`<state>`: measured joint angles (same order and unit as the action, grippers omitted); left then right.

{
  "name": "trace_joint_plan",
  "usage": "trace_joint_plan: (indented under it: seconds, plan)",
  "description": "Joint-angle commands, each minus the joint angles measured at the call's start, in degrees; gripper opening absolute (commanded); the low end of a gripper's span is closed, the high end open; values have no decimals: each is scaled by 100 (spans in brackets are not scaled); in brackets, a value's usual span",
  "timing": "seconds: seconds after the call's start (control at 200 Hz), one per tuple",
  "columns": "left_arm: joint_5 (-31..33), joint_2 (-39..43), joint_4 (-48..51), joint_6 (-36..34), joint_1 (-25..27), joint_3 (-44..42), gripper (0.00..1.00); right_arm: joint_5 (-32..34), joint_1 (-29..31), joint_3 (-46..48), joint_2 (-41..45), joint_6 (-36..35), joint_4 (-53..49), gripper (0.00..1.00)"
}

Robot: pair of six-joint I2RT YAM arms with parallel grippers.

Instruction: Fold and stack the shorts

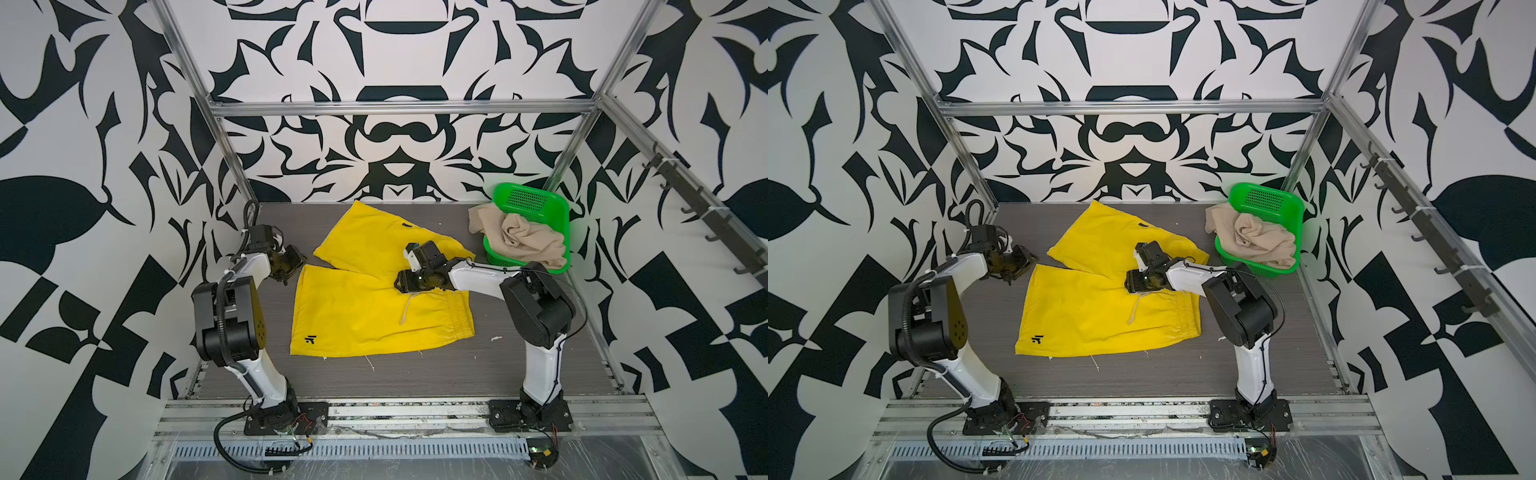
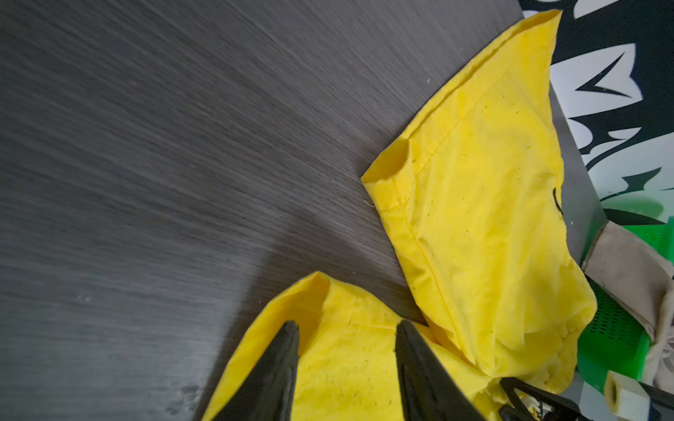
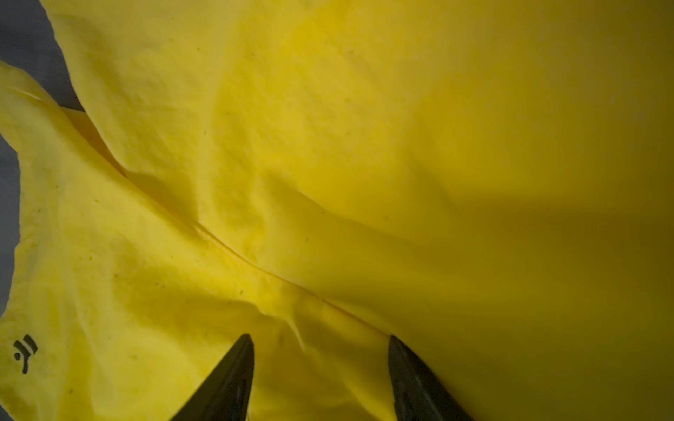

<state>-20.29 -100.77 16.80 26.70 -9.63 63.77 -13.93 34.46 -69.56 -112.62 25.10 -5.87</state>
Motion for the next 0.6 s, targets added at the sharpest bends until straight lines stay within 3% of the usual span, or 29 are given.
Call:
trace_joint_plan:
  seconds: [0.0, 0.2, 0.31, 0.505, 0.595]
  plan:
    - [-220, -153, 25, -169, -5, -99, 47, 5, -23, -179, -52, -16, -49, 62]
    - [-315, -296, 38, -209, -6, -96, 46, -12, -26, -228, -25, -3, -55, 62]
    - [-427, -414, 33, -191, -4, -68, 41, -13, -22, -233, -7, 16, -46, 62]
    - [-395, -296, 27, -122, -4, -67, 14, -22, -20, -242, 3, 31, -50, 62]
    - [-241, -148, 102, -121, -7, 50, 7, 43, -22, -194, 27, 30, -106, 62]
